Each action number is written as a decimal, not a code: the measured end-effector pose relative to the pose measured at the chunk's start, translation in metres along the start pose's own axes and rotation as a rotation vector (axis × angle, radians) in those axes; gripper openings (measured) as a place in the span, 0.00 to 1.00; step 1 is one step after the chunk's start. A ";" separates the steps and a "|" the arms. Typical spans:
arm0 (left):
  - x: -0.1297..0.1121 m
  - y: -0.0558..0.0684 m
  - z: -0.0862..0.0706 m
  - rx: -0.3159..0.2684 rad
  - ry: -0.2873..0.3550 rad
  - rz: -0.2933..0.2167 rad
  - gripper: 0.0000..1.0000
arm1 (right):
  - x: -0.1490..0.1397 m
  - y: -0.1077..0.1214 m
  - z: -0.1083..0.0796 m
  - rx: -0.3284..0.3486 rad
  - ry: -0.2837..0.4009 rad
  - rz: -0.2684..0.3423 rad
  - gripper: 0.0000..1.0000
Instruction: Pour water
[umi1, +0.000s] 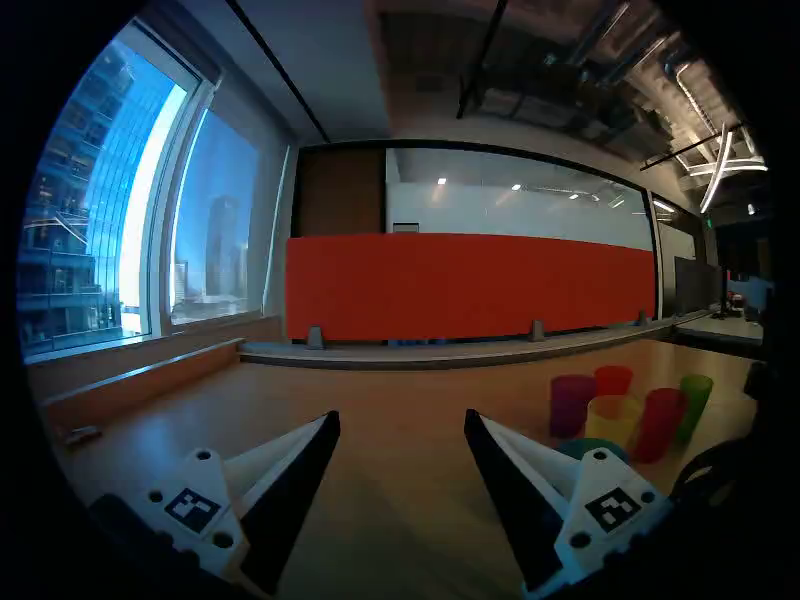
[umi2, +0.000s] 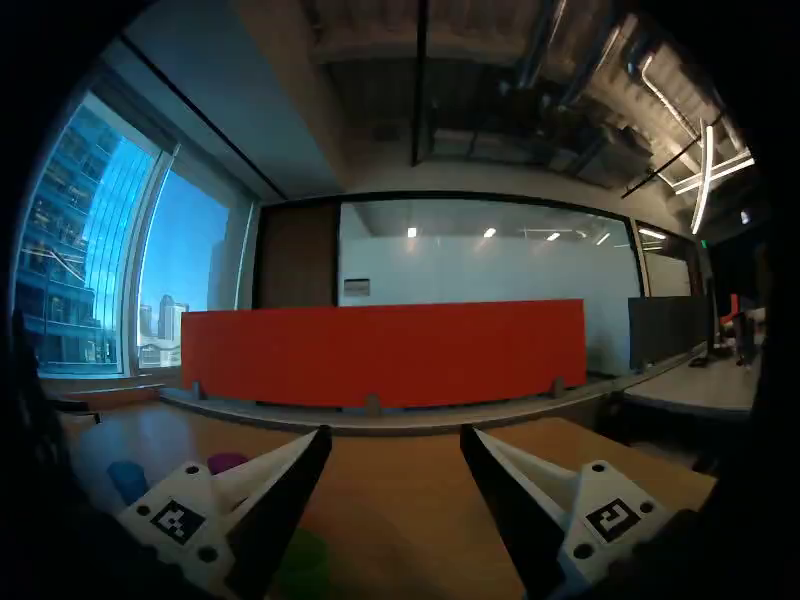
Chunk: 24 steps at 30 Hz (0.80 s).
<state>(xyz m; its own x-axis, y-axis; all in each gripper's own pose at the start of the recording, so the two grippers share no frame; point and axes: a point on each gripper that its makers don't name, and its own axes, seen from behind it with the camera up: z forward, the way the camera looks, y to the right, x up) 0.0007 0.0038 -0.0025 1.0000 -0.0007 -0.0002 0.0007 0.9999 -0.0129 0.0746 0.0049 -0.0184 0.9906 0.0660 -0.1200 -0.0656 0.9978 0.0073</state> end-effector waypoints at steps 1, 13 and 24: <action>0.000 0.000 0.000 0.000 0.000 0.000 0.92 | -0.003 -0.001 0.001 0.000 -0.003 0.001 0.99; 0.000 0.000 0.000 0.000 0.000 0.000 0.92 | -0.042 -0.002 0.005 -0.016 -0.049 -0.012 1.00; 0.000 -0.001 0.000 0.000 0.000 0.000 0.92 | -0.064 0.005 0.005 -0.036 -0.074 -0.004 1.00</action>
<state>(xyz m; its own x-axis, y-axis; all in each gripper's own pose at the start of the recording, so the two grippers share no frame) 0.0009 0.0033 -0.0025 1.0000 -0.0006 -0.0002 0.0006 0.9999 -0.0128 0.0118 0.0059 -0.0062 0.9969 0.0630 -0.0464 -0.0644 0.9975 -0.0290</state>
